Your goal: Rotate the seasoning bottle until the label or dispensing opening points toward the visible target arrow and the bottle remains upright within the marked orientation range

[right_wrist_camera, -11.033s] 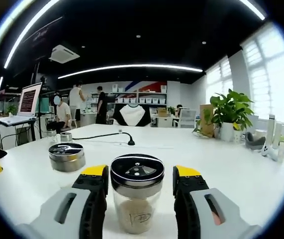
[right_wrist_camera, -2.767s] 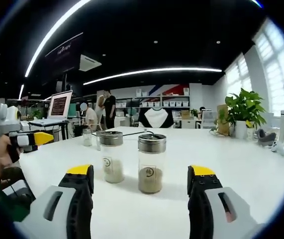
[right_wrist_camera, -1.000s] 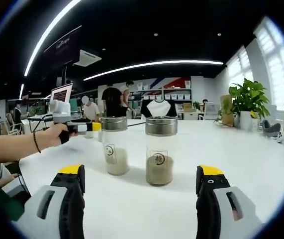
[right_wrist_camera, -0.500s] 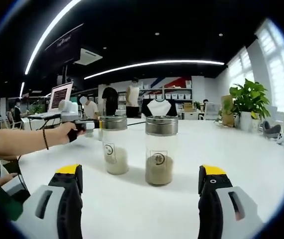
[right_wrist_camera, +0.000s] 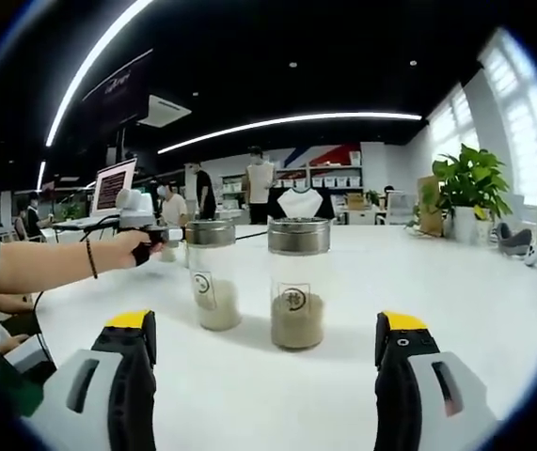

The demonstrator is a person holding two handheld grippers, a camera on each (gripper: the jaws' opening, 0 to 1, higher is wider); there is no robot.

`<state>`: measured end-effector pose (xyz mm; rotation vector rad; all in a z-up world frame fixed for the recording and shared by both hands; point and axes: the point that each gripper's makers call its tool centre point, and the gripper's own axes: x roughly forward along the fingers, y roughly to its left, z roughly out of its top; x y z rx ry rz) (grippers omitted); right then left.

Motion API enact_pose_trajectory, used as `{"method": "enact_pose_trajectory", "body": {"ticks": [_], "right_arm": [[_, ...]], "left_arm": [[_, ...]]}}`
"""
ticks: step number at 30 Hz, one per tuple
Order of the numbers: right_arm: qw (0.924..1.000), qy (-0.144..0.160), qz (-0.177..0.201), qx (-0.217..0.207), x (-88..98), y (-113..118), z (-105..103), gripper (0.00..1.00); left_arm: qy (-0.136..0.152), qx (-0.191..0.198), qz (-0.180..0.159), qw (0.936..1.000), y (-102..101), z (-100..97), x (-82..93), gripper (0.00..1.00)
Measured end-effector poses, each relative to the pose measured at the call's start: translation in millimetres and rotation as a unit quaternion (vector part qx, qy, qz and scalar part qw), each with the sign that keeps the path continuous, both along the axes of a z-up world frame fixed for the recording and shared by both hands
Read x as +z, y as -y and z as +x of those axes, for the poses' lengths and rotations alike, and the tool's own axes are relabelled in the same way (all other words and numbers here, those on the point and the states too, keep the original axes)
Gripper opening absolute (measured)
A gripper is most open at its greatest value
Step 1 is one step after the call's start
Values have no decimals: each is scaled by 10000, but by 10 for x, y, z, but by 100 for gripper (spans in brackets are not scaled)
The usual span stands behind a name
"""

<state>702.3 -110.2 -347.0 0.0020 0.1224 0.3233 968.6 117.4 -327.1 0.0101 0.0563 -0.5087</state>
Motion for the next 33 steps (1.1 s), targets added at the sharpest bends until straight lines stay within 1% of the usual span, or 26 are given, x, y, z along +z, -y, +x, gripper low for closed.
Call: {"method": "enact_pose_trajectory", "body": {"ticks": [1,4,10,15,16,17,18,20,22,23,26,27,31,33], "right_arm": [[10000,0,12,-13,-1,15,0,99],[10000,8,47,-28,-3,33,-2,99],[9999,-15,68,-77,-9,59,-2,99],[9999,-12,108,-50,-3,48,4,99],[9999,-8,105,-46,0,46,5,99],[9999,-8,102,-53,1,49,5,99],[9999,-2,96,-56,5,52,4,99],[9999,-4,93,-56,7,54,5,99],[9999,-18,91,-60,8,55,6,99],[9999,-1,81,-59,18,54,5,99],[9999,33,67,-70,33,59,6,99],[9999,19,68,-72,24,61,9,99],[9999,-38,88,-78,-12,72,23,99],[9999,-28,92,-113,-15,90,30,99]], "left_arm": [[68,-22,203,9998,21,-3,-15,34],[10,0,27,10000,16,-7,-14,34],[35,50,4,10000,28,-10,-8,34],[162,45,-32,9999,-8,-21,-4,33],[141,92,-108,9998,-44,-27,4,33],[55,157,-216,9996,-71,-36,6,33],[33,132,-300,9995,-94,-52,8,33],[58,42,-319,9995,-101,-84,7,33],[83,25,-218,9997,-123,-131,7,33],[139,23,-142,9998,-143,-161,18,33],[244,-74,-106,9996,-166,-253,49,33],[248,-153,-103,9995,-156,-297,46,33],[142,-203,-157,9996,-172,-423,19,33],[159,-291,-219,9992,-161,-501,32,33]]}}
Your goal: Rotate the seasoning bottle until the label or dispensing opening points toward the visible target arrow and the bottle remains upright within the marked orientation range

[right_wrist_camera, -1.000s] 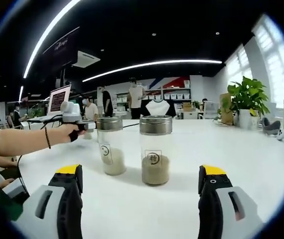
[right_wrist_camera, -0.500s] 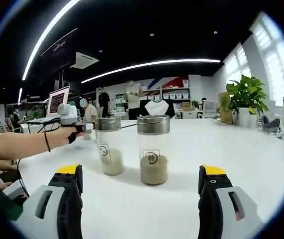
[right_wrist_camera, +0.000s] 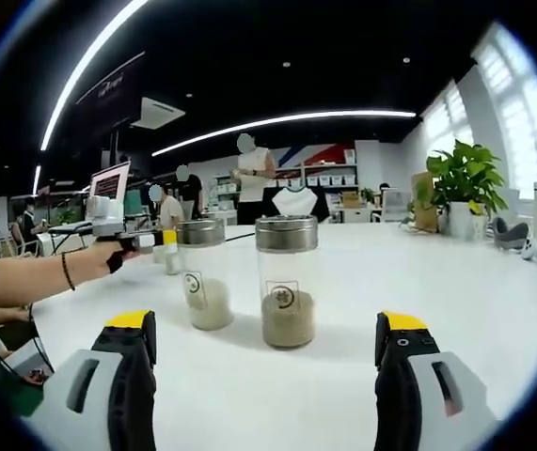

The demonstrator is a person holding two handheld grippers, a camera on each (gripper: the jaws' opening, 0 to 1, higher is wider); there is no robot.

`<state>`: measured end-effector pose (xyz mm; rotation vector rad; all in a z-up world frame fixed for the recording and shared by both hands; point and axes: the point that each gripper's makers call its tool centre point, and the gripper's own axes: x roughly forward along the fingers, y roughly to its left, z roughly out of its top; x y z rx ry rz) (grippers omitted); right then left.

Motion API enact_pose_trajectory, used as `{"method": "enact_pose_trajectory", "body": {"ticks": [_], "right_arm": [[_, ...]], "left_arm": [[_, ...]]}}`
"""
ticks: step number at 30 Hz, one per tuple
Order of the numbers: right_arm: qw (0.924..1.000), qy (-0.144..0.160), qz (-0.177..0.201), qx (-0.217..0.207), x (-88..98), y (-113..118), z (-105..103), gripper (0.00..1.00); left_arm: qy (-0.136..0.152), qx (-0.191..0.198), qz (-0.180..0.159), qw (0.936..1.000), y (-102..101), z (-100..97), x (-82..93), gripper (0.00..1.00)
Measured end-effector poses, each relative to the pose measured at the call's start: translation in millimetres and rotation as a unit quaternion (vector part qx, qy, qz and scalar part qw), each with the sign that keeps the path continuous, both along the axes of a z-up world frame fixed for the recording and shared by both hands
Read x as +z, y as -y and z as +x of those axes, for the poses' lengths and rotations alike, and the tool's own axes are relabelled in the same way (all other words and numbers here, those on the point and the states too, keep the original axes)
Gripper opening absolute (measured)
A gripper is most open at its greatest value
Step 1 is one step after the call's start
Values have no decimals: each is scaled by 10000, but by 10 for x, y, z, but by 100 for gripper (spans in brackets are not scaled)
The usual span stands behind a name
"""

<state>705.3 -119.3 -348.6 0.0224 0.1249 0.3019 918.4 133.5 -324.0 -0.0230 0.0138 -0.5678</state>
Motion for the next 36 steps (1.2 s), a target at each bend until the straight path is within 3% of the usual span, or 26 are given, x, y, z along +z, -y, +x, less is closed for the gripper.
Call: {"method": "enact_pose_trajectory", "body": {"ticks": [7,10,13,20,36], "right_arm": [[10000,-18,-21,-23,-14,17,6,99],[10000,11,-32,-18,-11,16,8,99],[10000,-11,-34,-24,-28,19,9,99],[10000,-22,-35,-14,-37,9,1,99],[10000,-29,-45,3,-42,-14,-20,99]], "left_arm": [[-3,-343,-64,9994,118,-315,32,33],[285,-511,301,9978,214,-508,91,33],[271,-693,65,9972,304,-705,165,33],[391,-1057,-65,9936,494,-1012,265,33],[216,-1340,-85,9907,654,-1258,89,33]]}}
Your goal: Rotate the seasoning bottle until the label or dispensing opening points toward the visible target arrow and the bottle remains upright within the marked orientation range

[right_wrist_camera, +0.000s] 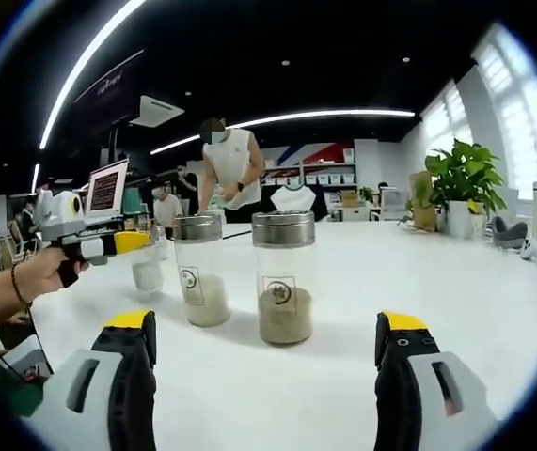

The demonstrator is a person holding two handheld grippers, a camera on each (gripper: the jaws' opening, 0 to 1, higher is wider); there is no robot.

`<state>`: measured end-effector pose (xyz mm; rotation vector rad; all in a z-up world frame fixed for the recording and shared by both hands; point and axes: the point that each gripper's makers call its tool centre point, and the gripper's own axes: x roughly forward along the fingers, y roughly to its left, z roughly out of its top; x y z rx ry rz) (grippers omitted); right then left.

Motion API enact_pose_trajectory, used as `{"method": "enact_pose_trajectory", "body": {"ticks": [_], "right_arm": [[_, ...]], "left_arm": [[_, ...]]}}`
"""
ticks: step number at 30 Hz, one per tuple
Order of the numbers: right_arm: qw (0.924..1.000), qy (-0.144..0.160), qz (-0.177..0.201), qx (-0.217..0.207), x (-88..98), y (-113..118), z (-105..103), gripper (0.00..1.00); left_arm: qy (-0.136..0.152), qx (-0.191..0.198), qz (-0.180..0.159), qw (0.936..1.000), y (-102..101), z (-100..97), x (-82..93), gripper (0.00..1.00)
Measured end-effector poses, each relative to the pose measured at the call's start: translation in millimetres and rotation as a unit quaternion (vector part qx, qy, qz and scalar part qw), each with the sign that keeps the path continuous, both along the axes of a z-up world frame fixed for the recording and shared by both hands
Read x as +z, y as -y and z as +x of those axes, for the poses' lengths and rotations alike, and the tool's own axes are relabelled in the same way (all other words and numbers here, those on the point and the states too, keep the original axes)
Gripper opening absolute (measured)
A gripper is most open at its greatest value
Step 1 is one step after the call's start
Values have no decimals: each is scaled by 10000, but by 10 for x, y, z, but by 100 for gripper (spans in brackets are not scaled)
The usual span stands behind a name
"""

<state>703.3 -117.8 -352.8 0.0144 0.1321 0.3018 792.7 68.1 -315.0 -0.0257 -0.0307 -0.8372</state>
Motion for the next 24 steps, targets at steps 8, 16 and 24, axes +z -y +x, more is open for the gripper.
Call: {"method": "enact_pose_trajectory", "body": {"ticks": [8,16,24], "right_arm": [[10000,-13,0,19,-6,-19,-6,99],[10000,-24,3,19,-11,-22,-13,99],[10000,-46,26,49,-18,-44,-22,99]], "left_arm": [[-78,-21,-14,10000,18,-32,-76,33],[-108,-16,-49,9999,2,-52,-125,33],[64,-7,69,10000,35,-78,-128,34]]}}
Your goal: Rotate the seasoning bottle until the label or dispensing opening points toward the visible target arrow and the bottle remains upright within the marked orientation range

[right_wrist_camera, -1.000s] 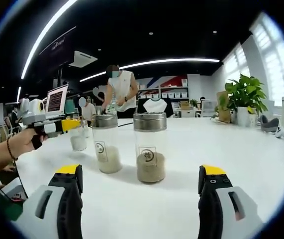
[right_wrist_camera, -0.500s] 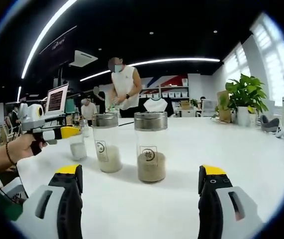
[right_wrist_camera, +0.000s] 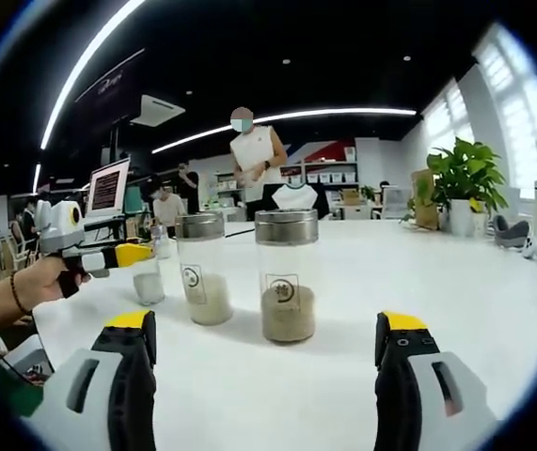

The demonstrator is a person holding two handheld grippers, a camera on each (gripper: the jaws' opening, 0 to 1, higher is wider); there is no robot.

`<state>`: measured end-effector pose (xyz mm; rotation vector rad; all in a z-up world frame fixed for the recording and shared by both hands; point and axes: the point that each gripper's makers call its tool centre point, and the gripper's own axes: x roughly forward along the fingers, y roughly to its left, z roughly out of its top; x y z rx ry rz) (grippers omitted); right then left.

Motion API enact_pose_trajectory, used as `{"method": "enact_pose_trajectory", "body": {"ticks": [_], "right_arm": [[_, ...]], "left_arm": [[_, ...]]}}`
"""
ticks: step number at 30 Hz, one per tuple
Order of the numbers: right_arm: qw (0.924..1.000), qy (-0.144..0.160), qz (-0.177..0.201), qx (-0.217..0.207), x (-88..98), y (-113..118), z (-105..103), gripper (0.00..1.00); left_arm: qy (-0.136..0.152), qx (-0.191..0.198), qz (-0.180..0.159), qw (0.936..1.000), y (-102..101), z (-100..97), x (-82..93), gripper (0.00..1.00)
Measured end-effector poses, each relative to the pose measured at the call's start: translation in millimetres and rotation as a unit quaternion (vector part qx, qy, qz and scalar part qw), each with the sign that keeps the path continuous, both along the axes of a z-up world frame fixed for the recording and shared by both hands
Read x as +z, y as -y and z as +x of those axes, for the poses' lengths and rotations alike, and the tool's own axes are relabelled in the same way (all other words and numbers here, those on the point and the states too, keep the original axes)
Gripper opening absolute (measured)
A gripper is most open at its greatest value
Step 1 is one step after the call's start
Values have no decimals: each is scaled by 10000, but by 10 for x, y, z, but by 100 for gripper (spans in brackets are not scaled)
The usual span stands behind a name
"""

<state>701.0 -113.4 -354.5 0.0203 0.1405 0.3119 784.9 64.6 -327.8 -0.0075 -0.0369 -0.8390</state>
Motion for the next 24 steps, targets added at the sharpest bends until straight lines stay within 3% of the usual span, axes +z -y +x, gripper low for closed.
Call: {"method": "enact_pose_trajectory", "body": {"ticks": [11,24], "right_arm": [[10000,-4,11,-29,14,13,-13,99],[10000,-22,14,-21,3,26,4,99]], "left_arm": [[23,8,-15,10000,3,23,5,34],[-50,-258,120,9996,22,50,-7,34]]}}
